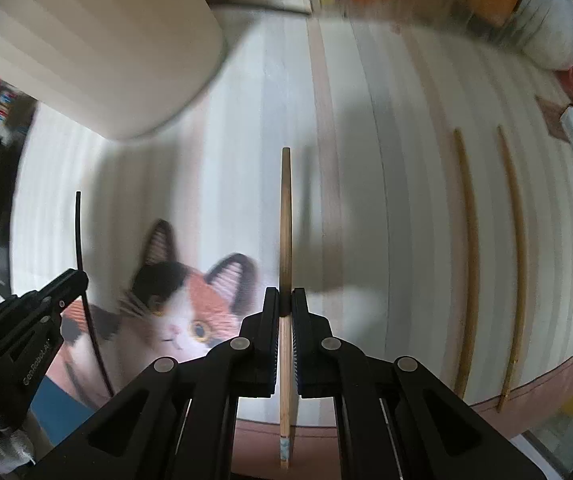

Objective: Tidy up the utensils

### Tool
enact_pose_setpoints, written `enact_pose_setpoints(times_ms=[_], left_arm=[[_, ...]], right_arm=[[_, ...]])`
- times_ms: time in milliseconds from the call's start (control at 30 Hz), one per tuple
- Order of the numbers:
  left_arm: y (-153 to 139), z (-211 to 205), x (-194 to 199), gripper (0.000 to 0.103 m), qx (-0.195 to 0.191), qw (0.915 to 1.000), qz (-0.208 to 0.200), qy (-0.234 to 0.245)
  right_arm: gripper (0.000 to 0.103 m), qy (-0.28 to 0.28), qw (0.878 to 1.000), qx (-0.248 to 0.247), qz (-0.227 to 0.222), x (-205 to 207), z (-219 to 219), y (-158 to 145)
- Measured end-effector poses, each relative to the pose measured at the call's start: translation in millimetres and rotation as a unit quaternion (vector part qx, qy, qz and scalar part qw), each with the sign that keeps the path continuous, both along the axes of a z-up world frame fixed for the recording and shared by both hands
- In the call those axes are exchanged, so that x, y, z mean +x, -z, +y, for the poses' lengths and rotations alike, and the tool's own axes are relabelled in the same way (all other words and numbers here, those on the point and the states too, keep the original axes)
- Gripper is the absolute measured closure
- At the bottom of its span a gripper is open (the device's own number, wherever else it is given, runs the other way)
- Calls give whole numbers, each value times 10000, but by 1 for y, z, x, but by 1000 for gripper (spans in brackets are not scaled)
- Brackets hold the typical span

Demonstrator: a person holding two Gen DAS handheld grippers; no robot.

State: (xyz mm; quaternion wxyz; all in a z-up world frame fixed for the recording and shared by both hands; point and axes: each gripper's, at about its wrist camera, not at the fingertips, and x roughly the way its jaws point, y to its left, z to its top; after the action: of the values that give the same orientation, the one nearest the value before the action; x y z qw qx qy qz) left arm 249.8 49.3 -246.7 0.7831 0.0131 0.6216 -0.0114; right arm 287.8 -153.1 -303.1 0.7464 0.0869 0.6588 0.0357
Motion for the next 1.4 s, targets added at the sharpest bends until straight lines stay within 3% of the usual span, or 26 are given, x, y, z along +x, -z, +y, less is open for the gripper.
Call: enact_pose_setpoints(times_ms=[133, 200, 333, 400, 467, 633, 700, 767, 867, 967, 1000, 1067, 1133, 1167, 1200, 1267, 1400], left_arm=[[-40, 3, -8, 100, -167, 9989, -432, -2], [-63, 5, -10, 100, -237, 9974, -674, 8], [-109, 5, -7, 101, -336, 9918, -1230, 40], [-129, 5, -2, 101, -382, 9888, -1442, 73], [-136, 5, 2, 101, -267, 9869, -1590, 86], [-126, 18, 14, 103, -163, 9885, -1494, -148], [-121, 27, 15, 103, -149, 9894, -1413, -287], [-117, 34, 14, 103, -107, 9902, -1344, -359], [-114, 48, 12, 103, -75, 9905, -1249, -566], [-110, 73, 10, 101, -313, 9888, -1109, -952], [-107, 83, 7, 101, -391, 9882, -1000, -1096], [-103, 95, 2, 99, -510, 9870, -864, -1259], [-101, 106, -4, 98, -493, 9863, -750, -1384], [-99, 112, -7, 93, -510, 9858, -703, -1437], [-97, 115, -8, 88, -549, 9854, -674, -1463], [-93, 123, -10, 58, -580, 9841, -646, -1552], [-73, 121, 2, 56, -617, 9885, -534, -1273]], right_arm=[[97, 50, 9992, 127, -371, -3, -2, -24], [103, 117, 9974, 239, -663, -3, -5, -44], [103, 172, 9913, 392, -1241, 2, -10, -87], [103, 166, 9897, 444, -1351, 10, -16, -101], [103, 96, 9914, 567, -1179, 19, -12, -102], [100, 420, 9935, 958, -443, 38, -15, -59], [88, 450, 9939, 1008, -8, 47, 2, -22], [81, 459, 9937, 1016, 82, 48, 8, -13], [76, 346, 9945, 930, 350, 53, 34, 13], [76, 104, 9974, 531, 470, 57, 64, 31], [76, -170, 9977, 114, 641, 58, 87, 46], [75, -257, 9981, -59, 557, 56, 94, 45], [82, -718, 9952, -497, 432, 51, 113, 44], [92, -833, 9937, -631, 394, 48, 116, 44], [94, -944, 9922, -747, 332, 45, 117, 44], [96, -992, 9908, -812, 444, 38, 102, 45], [96, -842, 9919, -744, 597, 34, 81, 46]])
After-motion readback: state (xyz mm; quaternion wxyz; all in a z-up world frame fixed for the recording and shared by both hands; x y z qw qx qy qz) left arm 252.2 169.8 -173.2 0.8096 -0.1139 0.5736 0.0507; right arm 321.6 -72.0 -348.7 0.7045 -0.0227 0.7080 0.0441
